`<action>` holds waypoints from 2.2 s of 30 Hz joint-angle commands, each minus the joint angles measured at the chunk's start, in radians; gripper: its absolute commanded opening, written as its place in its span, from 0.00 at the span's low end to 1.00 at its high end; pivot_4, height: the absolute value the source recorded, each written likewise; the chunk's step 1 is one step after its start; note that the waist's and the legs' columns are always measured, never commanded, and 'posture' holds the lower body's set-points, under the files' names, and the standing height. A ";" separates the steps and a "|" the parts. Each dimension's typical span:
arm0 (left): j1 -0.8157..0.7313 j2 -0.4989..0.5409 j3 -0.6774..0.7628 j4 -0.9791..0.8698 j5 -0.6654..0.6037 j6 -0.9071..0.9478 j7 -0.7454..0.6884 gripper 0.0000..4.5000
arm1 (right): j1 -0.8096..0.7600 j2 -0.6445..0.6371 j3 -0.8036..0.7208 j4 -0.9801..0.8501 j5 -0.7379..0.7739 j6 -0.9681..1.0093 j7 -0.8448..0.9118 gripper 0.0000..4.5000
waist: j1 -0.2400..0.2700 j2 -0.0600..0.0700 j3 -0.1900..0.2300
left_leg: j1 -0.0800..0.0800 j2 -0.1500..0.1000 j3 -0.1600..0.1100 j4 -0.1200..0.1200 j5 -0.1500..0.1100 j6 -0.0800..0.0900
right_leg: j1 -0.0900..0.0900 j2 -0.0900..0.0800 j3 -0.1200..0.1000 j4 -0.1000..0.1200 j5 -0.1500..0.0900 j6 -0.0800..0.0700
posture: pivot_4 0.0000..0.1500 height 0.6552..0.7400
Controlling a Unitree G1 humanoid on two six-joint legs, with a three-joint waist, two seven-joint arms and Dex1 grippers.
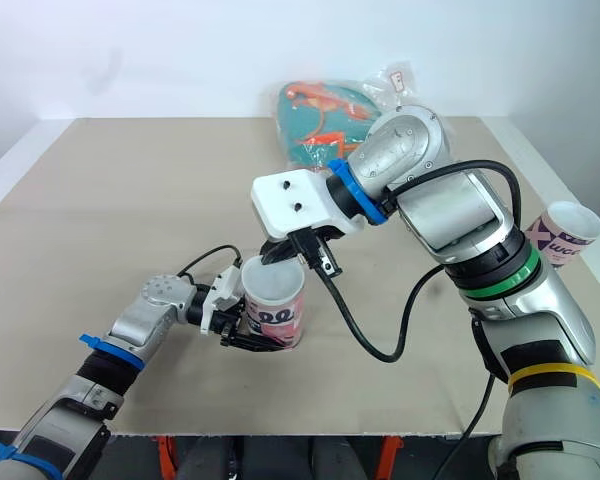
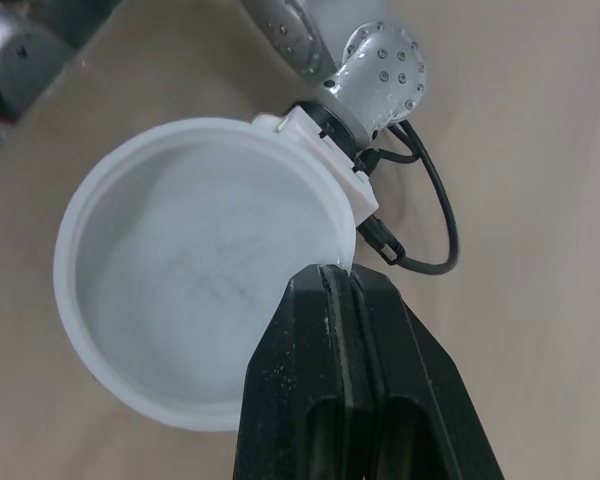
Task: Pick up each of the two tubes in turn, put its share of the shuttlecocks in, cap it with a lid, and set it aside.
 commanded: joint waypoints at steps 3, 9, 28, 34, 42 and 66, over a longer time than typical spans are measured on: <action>0.019 0.014 -0.016 0.019 0.032 0.017 0.012 0.62 | 0.032 0.012 0.049 -0.023 -0.042 -0.047 0.039 0.01 | 0.000 0.000 0.000 | 0.001 0.000 0.000 0.000 0.000 0.000 | 0.001 0.000 0.000 0.000 0.000 0.000 | 1.00 0.99; 0.026 0.018 -0.013 0.012 0.029 0.023 0.014 0.62 | 0.075 0.017 0.059 -0.026 -0.087 -0.072 0.024 0.46 | -0.001 -0.001 -0.004 | 0.001 0.000 0.000 0.000 0.000 0.000 | 0.001 0.000 0.000 0.000 0.000 0.000 | 1.00 0.99; 0.019 0.024 -0.019 0.020 0.029 0.022 -0.001 0.62 | -0.002 0.021 -0.281 0.062 0.256 0.291 0.019 0.52 | -0.001 -0.002 -0.004 | 0.009 0.000 0.000 -0.006 0.000 -0.001 | 0.008 0.000 0.000 0.000 -0.003 -0.003 | 1.00 0.99; 0.017 0.019 -0.018 0.025 0.034 0.017 -0.003 0.62 | 0.038 -0.003 -0.236 0.031 0.275 0.296 0.024 0.01 | -0.003 -0.001 -0.003 | 0.009 0.000 0.000 -0.007 -0.001 -0.001 | 0.007 0.000 -0.001 0.000 -0.005 -0.003 | 1.00 0.99; 0.017 0.017 -0.014 0.029 0.038 0.009 0.004 0.62 | 0.037 0.015 -0.120 0.026 0.239 0.282 0.021 0.01 | -0.003 -0.001 -0.003 | 0.009 0.000 0.000 -0.007 -0.001 -0.001 | 0.007 0.000 -0.001 0.000 -0.005 -0.003 | 1.00 0.99; 0.030 0.016 -0.009 0.013 0.029 0.003 0.031 0.62 | 0.097 0.041 0.015 0.054 0.091 0.059 0.046 0.01 | -0.004 -0.011 -0.014 | 0.021 0.001 0.001 -0.007 -0.002 -0.002 | 0.013 -0.002 -0.001 -0.001 -0.007 -0.009 | 1.00 0.99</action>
